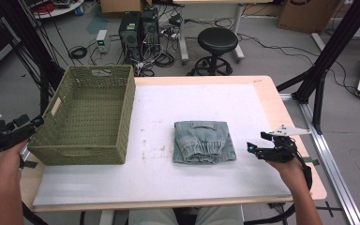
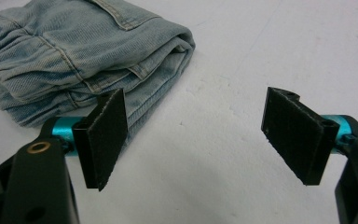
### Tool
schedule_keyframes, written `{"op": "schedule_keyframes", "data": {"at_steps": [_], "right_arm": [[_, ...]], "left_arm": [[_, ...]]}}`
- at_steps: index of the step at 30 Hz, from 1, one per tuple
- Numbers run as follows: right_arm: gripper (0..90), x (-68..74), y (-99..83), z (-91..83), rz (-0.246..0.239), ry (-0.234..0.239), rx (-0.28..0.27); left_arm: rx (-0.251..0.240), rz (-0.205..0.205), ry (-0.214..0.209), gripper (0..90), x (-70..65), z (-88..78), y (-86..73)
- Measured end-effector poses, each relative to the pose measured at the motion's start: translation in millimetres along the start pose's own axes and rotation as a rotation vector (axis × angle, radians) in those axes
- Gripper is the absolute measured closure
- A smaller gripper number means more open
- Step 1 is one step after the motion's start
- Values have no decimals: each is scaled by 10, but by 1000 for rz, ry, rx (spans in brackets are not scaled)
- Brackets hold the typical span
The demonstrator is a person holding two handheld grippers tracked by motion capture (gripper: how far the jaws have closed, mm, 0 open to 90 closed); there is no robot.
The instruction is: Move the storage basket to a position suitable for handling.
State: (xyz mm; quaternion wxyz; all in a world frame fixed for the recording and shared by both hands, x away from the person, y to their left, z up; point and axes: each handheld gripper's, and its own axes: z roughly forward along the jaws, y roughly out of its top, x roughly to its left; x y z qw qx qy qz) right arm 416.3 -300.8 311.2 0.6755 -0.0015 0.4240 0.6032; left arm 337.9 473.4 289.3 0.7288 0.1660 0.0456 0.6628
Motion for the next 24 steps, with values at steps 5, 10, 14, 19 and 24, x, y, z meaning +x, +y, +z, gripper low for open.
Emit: {"op": "schedule_keyframes", "data": {"at_steps": [5,10,14,19,24], "right_arm": [[231,-16,7,-16,1,4,-10],[231,-33,20,-31,0,9,-20],[230,-41,27,-25,3,12,-23],[231,-50,49,-46,1,16,-33],[231,-42,72,-69,1,21,-44]], "left_arm": [[-23,43,-48,327,-220,-69,73],[-37,14,-86,263,-450,-68,111],[-72,26,-119,223,-715,-33,147],[-69,53,-167,223,-1042,44,145],[-65,72,-198,223,-1294,106,147]]}}
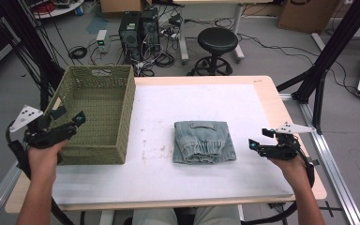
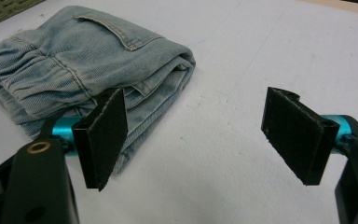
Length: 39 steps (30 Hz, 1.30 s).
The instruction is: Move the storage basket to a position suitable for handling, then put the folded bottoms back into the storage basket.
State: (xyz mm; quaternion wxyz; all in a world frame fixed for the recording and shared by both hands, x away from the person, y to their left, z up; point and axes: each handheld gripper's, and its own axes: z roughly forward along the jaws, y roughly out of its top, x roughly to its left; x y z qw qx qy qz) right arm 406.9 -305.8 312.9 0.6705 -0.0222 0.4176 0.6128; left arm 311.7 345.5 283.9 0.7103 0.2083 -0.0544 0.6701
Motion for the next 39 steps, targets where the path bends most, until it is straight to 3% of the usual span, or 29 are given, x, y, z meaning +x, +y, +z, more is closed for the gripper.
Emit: {"op": "schedule_keyframes", "data": {"at_steps": [7,19,32,39], "right_arm": [[231,-27,7,-24,3,-3,-10],[231,-18,15,-18,-8,4,-10],[231,-15,18,-75,-12,1,-20],[231,-25,3,-80,-11,12,-26]], "left_arm": [[11,25,-50,223,-283,188,4],[12,16,-136,223,-659,422,-75],[54,16,-237,223,-1135,727,-189],[95,22,-284,223,-1463,958,-327]]}}
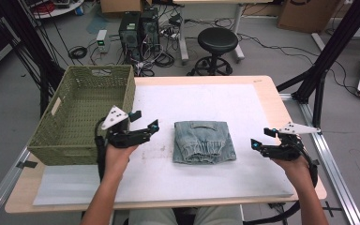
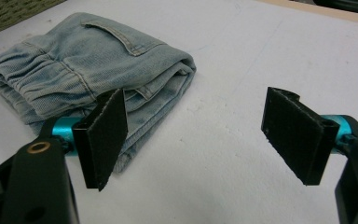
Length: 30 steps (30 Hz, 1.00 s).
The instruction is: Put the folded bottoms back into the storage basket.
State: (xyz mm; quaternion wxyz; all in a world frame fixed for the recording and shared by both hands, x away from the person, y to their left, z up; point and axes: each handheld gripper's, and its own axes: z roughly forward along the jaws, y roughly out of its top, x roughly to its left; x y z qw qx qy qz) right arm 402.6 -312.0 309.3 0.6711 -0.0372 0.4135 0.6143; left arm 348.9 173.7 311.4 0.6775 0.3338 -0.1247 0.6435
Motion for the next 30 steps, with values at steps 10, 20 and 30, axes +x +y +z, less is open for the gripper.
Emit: {"op": "schedule_keyframes", "data": {"at_steps": [10,20,30], "right_arm": [[231,-26,-4,-60,10,1,-14],[231,-19,-7,-58,9,4,-15],[230,-6,-11,-58,7,6,-15]], "left_arm": [[117,-7,-41,223,-299,545,-244],[280,-14,-3,223,-368,884,-526],[340,-74,-2,223,-319,1013,-697]]}}
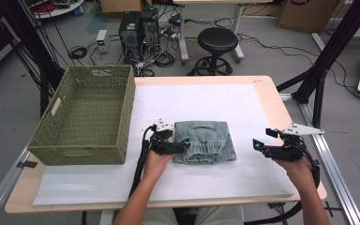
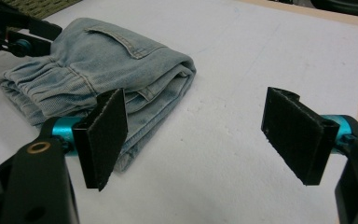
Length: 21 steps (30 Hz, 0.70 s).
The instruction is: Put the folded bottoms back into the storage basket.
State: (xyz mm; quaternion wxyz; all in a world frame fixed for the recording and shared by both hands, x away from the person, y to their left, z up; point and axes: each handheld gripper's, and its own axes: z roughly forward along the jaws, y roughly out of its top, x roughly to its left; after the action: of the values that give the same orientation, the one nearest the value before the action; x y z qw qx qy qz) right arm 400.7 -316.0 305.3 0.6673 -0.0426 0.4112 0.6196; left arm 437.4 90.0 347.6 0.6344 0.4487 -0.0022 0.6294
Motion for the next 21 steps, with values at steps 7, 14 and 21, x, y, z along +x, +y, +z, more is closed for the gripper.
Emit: {"op": "schedule_keyframes", "data": {"at_steps": [7,14,21], "right_arm": [[230,-3,1,1,-1,0,0],[231,13,19,-5,-4,0,-6],[231,23,39,-7,-4,4,-10]], "left_arm": [[53,-58,-28,213,29,153,-31],[64,-53,-8,220,-12,182,-18],[60,-23,-18,393,-58,209,-19]]}}
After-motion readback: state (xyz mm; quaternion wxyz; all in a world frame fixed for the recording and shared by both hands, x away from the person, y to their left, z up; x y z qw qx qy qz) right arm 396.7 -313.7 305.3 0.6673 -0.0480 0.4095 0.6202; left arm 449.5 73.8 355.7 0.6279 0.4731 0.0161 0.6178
